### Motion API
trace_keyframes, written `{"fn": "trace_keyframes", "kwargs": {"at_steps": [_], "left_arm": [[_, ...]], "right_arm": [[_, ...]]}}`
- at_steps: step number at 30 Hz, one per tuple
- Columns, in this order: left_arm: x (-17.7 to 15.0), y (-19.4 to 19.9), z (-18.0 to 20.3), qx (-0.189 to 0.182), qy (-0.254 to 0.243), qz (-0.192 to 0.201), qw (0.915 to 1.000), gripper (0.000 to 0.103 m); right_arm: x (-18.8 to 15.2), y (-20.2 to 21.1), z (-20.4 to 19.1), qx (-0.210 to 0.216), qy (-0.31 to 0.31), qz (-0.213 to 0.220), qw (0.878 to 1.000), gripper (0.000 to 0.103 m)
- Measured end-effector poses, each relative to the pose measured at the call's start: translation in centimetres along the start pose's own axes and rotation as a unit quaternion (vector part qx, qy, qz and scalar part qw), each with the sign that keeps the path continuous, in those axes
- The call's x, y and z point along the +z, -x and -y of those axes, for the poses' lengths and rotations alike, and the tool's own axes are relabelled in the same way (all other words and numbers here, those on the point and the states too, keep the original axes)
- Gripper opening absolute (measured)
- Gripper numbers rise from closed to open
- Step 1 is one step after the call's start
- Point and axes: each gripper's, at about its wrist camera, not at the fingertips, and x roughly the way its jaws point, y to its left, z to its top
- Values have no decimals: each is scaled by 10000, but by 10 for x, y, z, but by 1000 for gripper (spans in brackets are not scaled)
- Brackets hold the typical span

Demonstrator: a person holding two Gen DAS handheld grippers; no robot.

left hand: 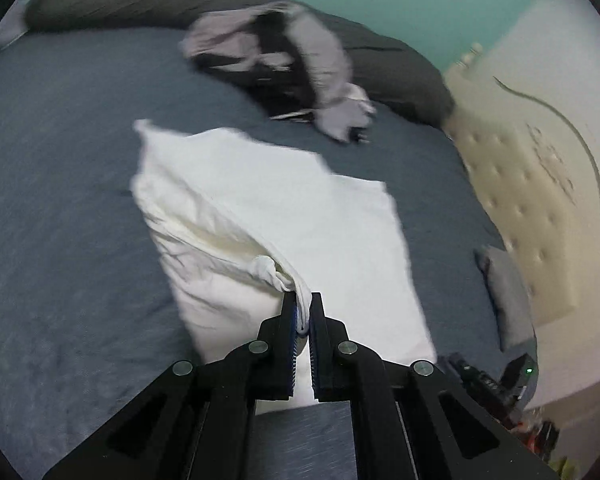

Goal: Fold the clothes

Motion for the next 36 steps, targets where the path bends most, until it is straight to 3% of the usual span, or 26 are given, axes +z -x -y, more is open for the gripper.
{"fn": "trace_keyframes", "kwargs": {"at_steps": [5,8,11,15,18,25,29,31,32,33,35,36], "left_arm": [[4,-51,94,-344,-723,-385,9960,5],[-10,-91,140,-531,-1092,-812,9893,5],[-32,-134,167,-455,-1360,-1236,9819,5],[-58,-172,170,-297,-1371,-1588,9773,5],[-62,-181,163,-295,-1274,-1639,9778,5],[-63,-169,154,-445,-1219,-1649,9777,8],[-58,-139,138,-541,-1086,-1470,9817,33],[-54,-124,125,-476,-1020,-1344,9845,40],[-53,-118,120,-464,-992,-1304,9854,41],[-52,-113,113,-437,-972,-1264,9862,41],[-52,-104,96,-285,-934,-1200,9880,41],[-53,-102,87,-210,-883,-1199,9886,41]], "right_arm": [[7,5,7,108,-106,88,9998,6],[11,8,11,195,-156,113,9996,6],[15,11,15,320,-202,130,9992,6],[18,11,17,461,-224,114,9986,6],[19,9,19,540,-258,64,9982,6],[17,-2,5,797,-53,-108,9967,7],[15,-10,-9,869,210,-235,9957,7],[15,-15,-17,870,347,-300,9952,8],[15,-18,-23,898,449,-334,9944,13],[14,-21,-28,895,538,-344,9939,26],[13,-29,-37,782,717,-392,9936,42],[13,-31,-38,768,745,-408,9934,44]]}}
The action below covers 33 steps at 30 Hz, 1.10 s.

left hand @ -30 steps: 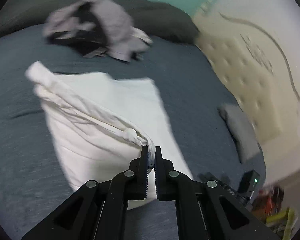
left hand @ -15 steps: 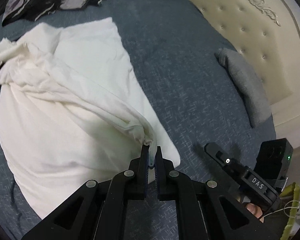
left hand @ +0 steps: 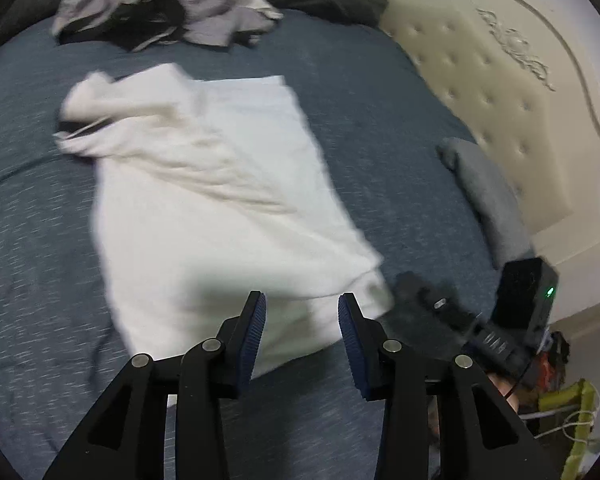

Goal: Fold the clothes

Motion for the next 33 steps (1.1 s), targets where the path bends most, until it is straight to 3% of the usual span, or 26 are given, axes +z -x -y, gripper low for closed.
{"fn": "trace_keyframes", "kwargs": {"at_steps": [6,10,17,19,21,33], "left_arm": [[-24,4,-48,426,350,-47,9985,41],[-41,-1,-66,372,544,-150,9977,41],[-54,-10,-83,225,853,-201,9959,42],[-56,-11,-85,162,930,-225,9953,42],[-58,-13,-88,100,1009,-249,9945,42],[-69,-19,-98,-181,1428,-236,9893,41]], "right_arm": [[7,-18,4,-136,-109,-200,9996,44],[14,-31,2,-238,-84,-263,9993,44],[15,-51,6,-36,-243,-441,9987,44],[16,-53,10,135,-333,-419,9985,29],[17,-53,10,164,-302,-387,9987,6],[18,-9,-17,241,-111,64,9996,3]]}}
